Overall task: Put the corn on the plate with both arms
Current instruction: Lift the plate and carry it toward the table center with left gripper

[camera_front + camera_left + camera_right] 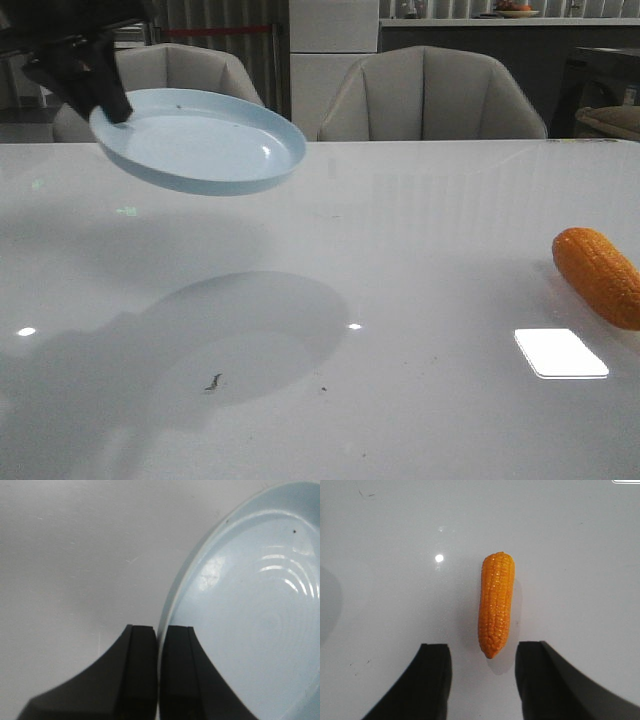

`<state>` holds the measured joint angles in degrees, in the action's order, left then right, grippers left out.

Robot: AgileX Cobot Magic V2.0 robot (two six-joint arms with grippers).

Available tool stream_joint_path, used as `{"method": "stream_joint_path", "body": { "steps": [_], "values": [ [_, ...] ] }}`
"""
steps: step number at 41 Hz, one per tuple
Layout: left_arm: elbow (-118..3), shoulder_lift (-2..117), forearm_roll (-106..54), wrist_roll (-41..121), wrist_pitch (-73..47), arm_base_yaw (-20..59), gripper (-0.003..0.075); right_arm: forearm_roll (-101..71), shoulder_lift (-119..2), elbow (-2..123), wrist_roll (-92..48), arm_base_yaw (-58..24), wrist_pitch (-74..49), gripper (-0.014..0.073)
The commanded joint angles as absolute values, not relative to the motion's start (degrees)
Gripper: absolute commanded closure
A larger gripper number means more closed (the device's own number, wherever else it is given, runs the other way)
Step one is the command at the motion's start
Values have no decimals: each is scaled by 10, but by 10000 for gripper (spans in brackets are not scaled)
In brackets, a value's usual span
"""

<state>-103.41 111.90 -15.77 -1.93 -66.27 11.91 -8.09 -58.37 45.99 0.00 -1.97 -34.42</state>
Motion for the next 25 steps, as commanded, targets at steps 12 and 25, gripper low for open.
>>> {"method": "stream_joint_path", "body": {
  "steps": [12,25],
  "values": [
    [-1054,1167,-182,-24,-651,222,624,-82,-578,477,-8,-18,-310,177],
    [-1054,1235,-168,-24,-648,255,531,-82,-578,477,-8,-18,-310,177]
  ]
}}
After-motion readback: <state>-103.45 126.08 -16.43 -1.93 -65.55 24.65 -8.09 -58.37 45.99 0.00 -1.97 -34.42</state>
